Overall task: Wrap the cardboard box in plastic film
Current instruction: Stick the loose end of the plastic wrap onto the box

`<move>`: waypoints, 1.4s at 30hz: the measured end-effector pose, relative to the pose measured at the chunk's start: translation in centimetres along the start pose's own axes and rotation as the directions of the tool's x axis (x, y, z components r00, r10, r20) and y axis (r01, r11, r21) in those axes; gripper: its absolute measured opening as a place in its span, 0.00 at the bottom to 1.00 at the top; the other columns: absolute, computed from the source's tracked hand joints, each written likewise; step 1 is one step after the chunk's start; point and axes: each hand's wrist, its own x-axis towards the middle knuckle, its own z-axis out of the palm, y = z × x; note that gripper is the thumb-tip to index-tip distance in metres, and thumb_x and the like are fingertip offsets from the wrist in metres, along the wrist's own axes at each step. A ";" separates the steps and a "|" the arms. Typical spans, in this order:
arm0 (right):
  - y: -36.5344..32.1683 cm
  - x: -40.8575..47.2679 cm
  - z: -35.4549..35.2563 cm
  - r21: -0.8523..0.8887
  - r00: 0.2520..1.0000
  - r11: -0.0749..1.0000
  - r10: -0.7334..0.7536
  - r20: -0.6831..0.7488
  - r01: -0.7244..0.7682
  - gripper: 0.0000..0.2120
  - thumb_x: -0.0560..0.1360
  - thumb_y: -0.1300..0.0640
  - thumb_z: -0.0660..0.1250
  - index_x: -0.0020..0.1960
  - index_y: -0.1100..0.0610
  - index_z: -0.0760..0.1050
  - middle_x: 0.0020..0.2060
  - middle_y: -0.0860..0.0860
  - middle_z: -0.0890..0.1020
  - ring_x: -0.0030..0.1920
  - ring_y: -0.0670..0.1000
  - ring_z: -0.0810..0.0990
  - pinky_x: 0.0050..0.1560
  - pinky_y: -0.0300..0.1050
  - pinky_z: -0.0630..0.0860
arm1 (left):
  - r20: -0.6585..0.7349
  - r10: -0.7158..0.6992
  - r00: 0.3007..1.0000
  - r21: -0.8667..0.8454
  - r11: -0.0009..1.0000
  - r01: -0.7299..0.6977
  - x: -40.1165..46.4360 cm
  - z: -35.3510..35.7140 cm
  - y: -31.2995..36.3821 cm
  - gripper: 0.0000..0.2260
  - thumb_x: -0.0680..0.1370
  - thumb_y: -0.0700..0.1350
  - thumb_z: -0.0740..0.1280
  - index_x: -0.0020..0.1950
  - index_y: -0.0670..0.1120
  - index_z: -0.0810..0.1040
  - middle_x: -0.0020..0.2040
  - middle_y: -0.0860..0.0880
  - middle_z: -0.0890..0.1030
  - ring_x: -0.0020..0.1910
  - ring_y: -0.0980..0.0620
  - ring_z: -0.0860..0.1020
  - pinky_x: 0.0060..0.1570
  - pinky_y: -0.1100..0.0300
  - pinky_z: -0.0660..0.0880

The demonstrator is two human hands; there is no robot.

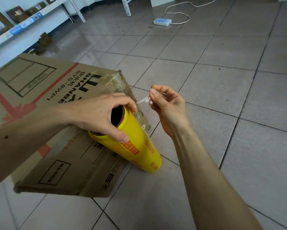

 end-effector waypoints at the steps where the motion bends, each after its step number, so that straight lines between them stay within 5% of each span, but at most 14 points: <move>1: 0.0 0.2 0.3 -0.007 1.000 1.000 0.006 -0.004 -0.006 0.05 0.76 0.66 0.68 0.47 0.58 0.78 0.28 0.47 0.81 0.29 0.44 0.78 0.35 0.36 0.75 | 0.019 -0.031 0.999 -0.034 0.999 0.031 0.0 -0.2 0.2 0.33 0.56 0.72 0.68 0.59 0.63 0.71 0.56 0.69 0.70 0.58 0.70 0.69 0.51 0.71 0.69; 4: -0.2 1.0 1.3 -0.017 1.000 1.000 0.019 0.011 -0.019 0.05 0.75 0.68 0.69 0.46 0.59 0.78 0.28 0.49 0.81 0.28 0.44 0.78 0.35 0.37 0.77 | -0.091 -0.122 0.988 -0.171 0.980 0.105 1.3 0.0 1.2 0.24 0.65 0.73 0.65 0.50 0.57 0.79 0.47 0.59 0.80 0.46 0.63 0.77 0.44 0.63 0.71; 6: -0.3 1.4 1.8 0.002 1.000 1.000 0.016 0.008 -0.016 0.05 0.74 0.69 0.69 0.46 0.60 0.78 0.29 0.50 0.82 0.27 0.45 0.78 0.35 0.38 0.77 | -0.208 -0.181 0.961 -0.093 0.982 0.164 2.9 0.5 1.5 0.14 0.75 0.63 0.67 0.43 0.53 0.78 0.38 0.55 0.79 0.37 0.57 0.76 0.36 0.61 0.68; 9: 0.6 1.2 1.1 0.035 0.999 0.998 0.048 -0.017 -0.048 0.01 0.77 0.62 0.69 0.47 0.60 0.79 0.33 0.51 0.82 0.32 0.46 0.80 0.37 0.38 0.77 | -0.276 -0.271 0.922 -0.003 0.960 0.281 4.6 0.5 1.0 0.11 0.78 0.54 0.67 0.39 0.51 0.81 0.36 0.53 0.83 0.40 0.52 0.80 0.46 0.54 0.76; 13: 4.5 -0.9 -2.4 -0.313 0.926 0.904 0.349 0.145 -0.292 0.28 0.72 0.33 0.60 0.56 0.54 0.81 0.51 0.49 0.84 0.53 0.49 0.82 0.57 0.46 0.76 | -0.288 -0.352 0.890 -0.044 0.934 0.355 4.7 -0.1 0.9 0.14 0.79 0.52 0.67 0.36 0.50 0.82 0.35 0.56 0.82 0.41 0.57 0.78 0.47 0.58 0.70; 15: 6.4 -1.9 -3.5 -0.353 0.875 0.875 0.425 0.233 -0.331 0.24 0.72 0.39 0.65 0.56 0.58 0.82 0.51 0.51 0.84 0.54 0.49 0.81 0.60 0.46 0.75 | -0.292 -0.371 0.881 -0.034 0.925 0.379 4.7 -0.2 1.2 0.14 0.80 0.51 0.67 0.35 0.49 0.82 0.36 0.55 0.82 0.42 0.56 0.78 0.47 0.57 0.70; 17: 7.4 -2.0 -3.8 -0.225 0.916 0.926 0.349 0.198 -0.304 0.08 0.75 0.56 0.70 0.47 0.61 0.82 0.41 0.53 0.83 0.43 0.49 0.80 0.51 0.45 0.75 | -0.285 -0.404 0.869 -0.024 0.910 0.415 4.8 -0.4 1.1 0.15 0.80 0.50 0.66 0.36 0.48 0.83 0.38 0.51 0.83 0.44 0.52 0.79 0.50 0.55 0.72; 19: 7.9 -1.5 -3.6 -0.101 0.944 0.952 0.302 0.130 -0.291 0.06 0.76 0.63 0.68 0.40 0.58 0.80 0.35 0.52 0.81 0.36 0.47 0.78 0.43 0.43 0.75 | -0.284 -0.443 0.850 -0.028 0.890 0.455 5.0 -0.7 0.7 0.13 0.79 0.47 0.67 0.40 0.42 0.84 0.41 0.46 0.83 0.46 0.47 0.80 0.46 0.53 0.73; 21: 8.5 -1.0 -3.0 -0.063 0.951 0.960 0.280 0.135 -0.274 0.08 0.77 0.64 0.67 0.39 0.58 0.78 0.33 0.50 0.81 0.33 0.45 0.76 0.38 0.37 0.75 | -0.284 -0.470 0.836 -0.013 0.874 0.487 5.2 -0.7 0.7 0.12 0.77 0.47 0.67 0.45 0.39 0.84 0.43 0.42 0.85 0.48 0.44 0.81 0.49 0.50 0.75; 26: 10.2 -0.4 -2.0 0.024 0.961 0.970 0.237 0.144 -0.243 0.08 0.77 0.65 0.66 0.40 0.60 0.76 0.31 0.50 0.80 0.30 0.43 0.74 0.33 0.32 0.73 | -0.283 -0.457 0.843 0.115 0.857 0.503 5.7 -0.6 1.2 0.23 0.72 0.67 0.66 0.39 0.46 0.83 0.36 0.51 0.83 0.43 0.51 0.80 0.53 0.51 0.76; 31: 10.6 0.3 -3.0 0.033 0.957 0.970 0.232 0.172 -0.241 0.09 0.77 0.68 0.64 0.39 0.62 0.76 0.27 0.50 0.80 0.27 0.43 0.75 0.31 0.32 0.74 | -0.377 -0.358 0.855 0.115 0.897 0.426 6.0 -0.7 0.5 0.15 0.77 0.53 0.70 0.32 0.49 0.78 0.26 0.56 0.76 0.30 0.60 0.74 0.32 0.60 0.65; 34: 10.9 1.1 -3.0 0.001 0.956 0.971 0.234 0.178 -0.238 0.10 0.78 0.65 0.64 0.39 0.59 0.77 0.29 0.51 0.79 0.29 0.44 0.75 0.32 0.35 0.74 | -0.451 -0.302 0.840 0.116 0.913 0.391 6.0 -0.2 -0.1 0.14 0.79 0.52 0.67 0.37 0.46 0.78 0.30 0.54 0.78 0.34 0.54 0.78 0.40 0.55 0.74; 42: 11.2 3.0 -0.7 -0.125 0.989 0.988 0.100 0.105 -0.087 0.08 0.82 0.58 0.62 0.44 0.55 0.74 0.33 0.45 0.74 0.34 0.42 0.71 0.34 0.36 0.69 | -0.604 -0.238 0.761 0.116 0.918 0.380 6.5 -0.6 -1.9 0.09 0.78 0.50 0.70 0.40 0.48 0.80 0.36 0.49 0.78 0.40 0.46 0.79 0.42 0.53 0.74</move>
